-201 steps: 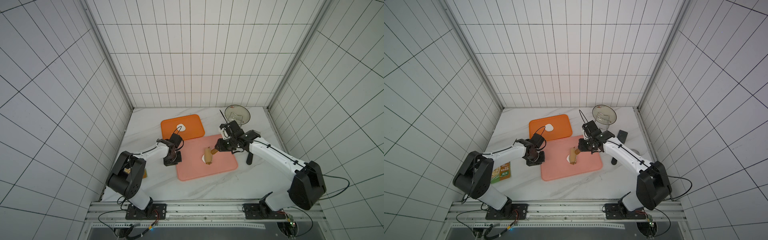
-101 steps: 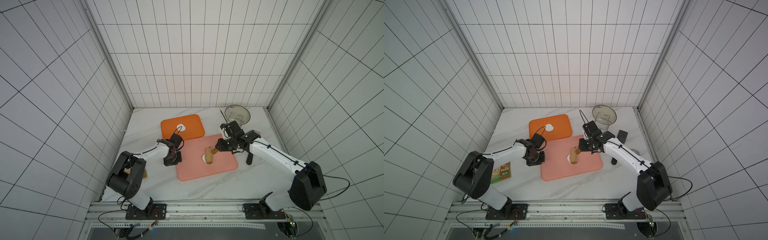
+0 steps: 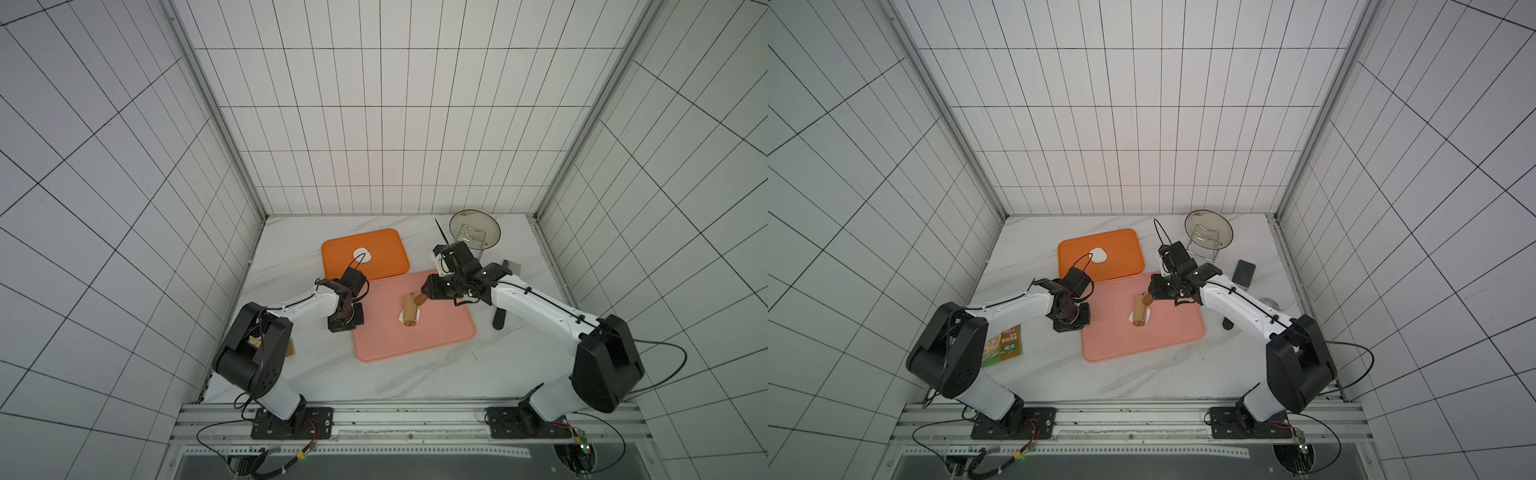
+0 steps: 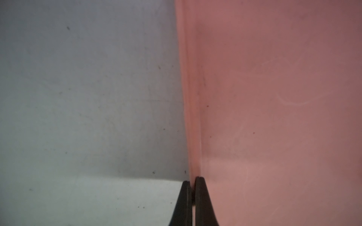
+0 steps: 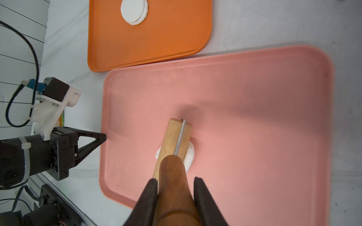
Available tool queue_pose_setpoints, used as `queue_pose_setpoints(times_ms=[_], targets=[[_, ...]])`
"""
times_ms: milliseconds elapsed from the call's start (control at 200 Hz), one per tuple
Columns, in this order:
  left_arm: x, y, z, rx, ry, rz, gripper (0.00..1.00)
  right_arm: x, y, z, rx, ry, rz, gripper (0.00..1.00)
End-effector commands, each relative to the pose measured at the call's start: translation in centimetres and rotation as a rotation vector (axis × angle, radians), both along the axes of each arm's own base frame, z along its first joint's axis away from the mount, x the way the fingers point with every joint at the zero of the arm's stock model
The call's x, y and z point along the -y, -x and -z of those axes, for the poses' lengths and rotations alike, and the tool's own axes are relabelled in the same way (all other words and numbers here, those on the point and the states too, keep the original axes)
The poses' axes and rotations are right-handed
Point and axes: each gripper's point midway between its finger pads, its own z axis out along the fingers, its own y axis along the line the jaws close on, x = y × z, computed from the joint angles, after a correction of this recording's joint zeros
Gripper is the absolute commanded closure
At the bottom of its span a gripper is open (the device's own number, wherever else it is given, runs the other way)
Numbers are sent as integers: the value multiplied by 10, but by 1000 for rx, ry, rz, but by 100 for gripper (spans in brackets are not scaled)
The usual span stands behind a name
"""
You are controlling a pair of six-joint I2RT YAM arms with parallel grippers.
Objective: Roll out the dumpling wrappers from the dough
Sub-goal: Flatten out the dough on the work surface.
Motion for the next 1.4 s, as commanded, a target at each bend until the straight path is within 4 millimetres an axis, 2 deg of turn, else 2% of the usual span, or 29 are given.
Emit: queue_pose_setpoints(times_ms=[0, 150, 235, 320, 485, 660, 920, 1020, 1190, 1394], targets=[[-2, 1, 7, -5, -25, 12, 100, 44, 33, 83, -156, 296, -9, 100], [-2, 1, 7, -6, -28, 12, 100, 47, 34, 91, -165, 319, 2, 100], [-2, 1, 6, -4, -31, 12, 100, 53, 31, 88, -144, 335, 23, 100], [-3, 0, 6, 0, -34, 8, 100, 66, 26, 82, -138, 341, 66, 100], [-6, 1, 7, -3, -38, -1, 100, 103, 13, 65, -100, 365, 166, 100], [-8, 3, 7, -5, -42, -5, 100, 127, 15, 60, -84, 430, 203, 100], [-8, 3, 7, -2, -41, -6, 100, 122, 23, 69, -98, 428, 187, 100], [-8, 2, 6, 2, -42, -6, 100, 131, 27, 72, -97, 479, 196, 100], [-9, 3, 5, 4, -45, -8, 100, 145, 26, 65, -47, 524, 209, 100], [-8, 2, 4, 6, -42, -6, 100, 136, 29, 65, -24, 543, 161, 100]])
